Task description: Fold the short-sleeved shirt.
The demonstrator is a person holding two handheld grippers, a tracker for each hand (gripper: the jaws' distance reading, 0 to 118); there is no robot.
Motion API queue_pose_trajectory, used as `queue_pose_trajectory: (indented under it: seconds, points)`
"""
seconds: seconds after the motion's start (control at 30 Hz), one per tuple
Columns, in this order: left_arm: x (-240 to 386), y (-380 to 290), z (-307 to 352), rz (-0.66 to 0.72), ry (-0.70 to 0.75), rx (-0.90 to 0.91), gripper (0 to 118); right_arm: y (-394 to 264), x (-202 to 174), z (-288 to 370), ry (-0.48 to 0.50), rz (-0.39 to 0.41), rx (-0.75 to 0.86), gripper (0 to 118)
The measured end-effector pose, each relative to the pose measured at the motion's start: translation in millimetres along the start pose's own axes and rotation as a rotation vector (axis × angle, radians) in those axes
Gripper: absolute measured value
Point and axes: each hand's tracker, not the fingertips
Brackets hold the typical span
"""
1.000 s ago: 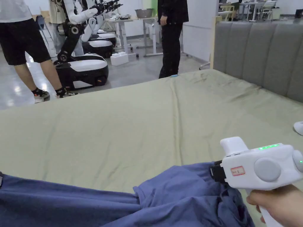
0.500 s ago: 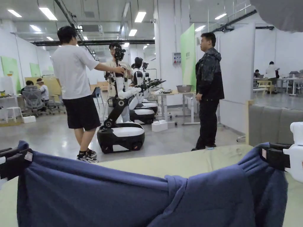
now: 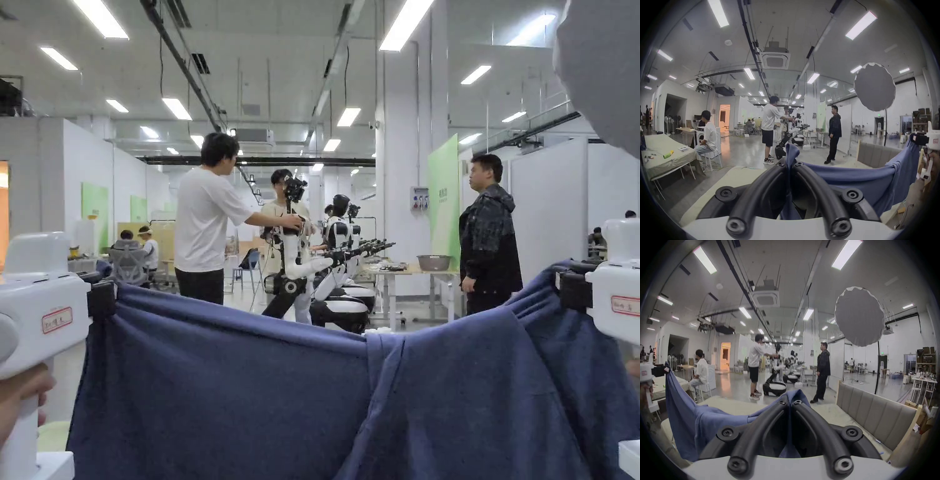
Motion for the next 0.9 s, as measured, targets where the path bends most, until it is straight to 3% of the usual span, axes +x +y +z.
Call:
queue_pose_trajectory:
  seconds: [0.07,0.2,0.43,0.57,0.9]
  points:
    - [-3,0,-14,0.003,0.007,-0.050,3,1,-3,-19,-0.024,0.044,-0.076,4]
    - [-6,-3,-41,-0.042,0.041,-0.085,3,0,-6,-51,-0.013,0.018,-0.098,4]
    - [-9,3,-120,-0.091,0.096,-0.145,3,-2,-24,-140,-0.036,0.066,-0.136,4]
    - [-20,5,-188,-0.116,0.145,-0.141,3,-5,-39,-210,-0.055,0.105,-0.138,4]
    - [-32,-35,-366,-0.197,0.243,-0.125,3,-56,-68,-396,-0.083,0.119,-0.145,4]
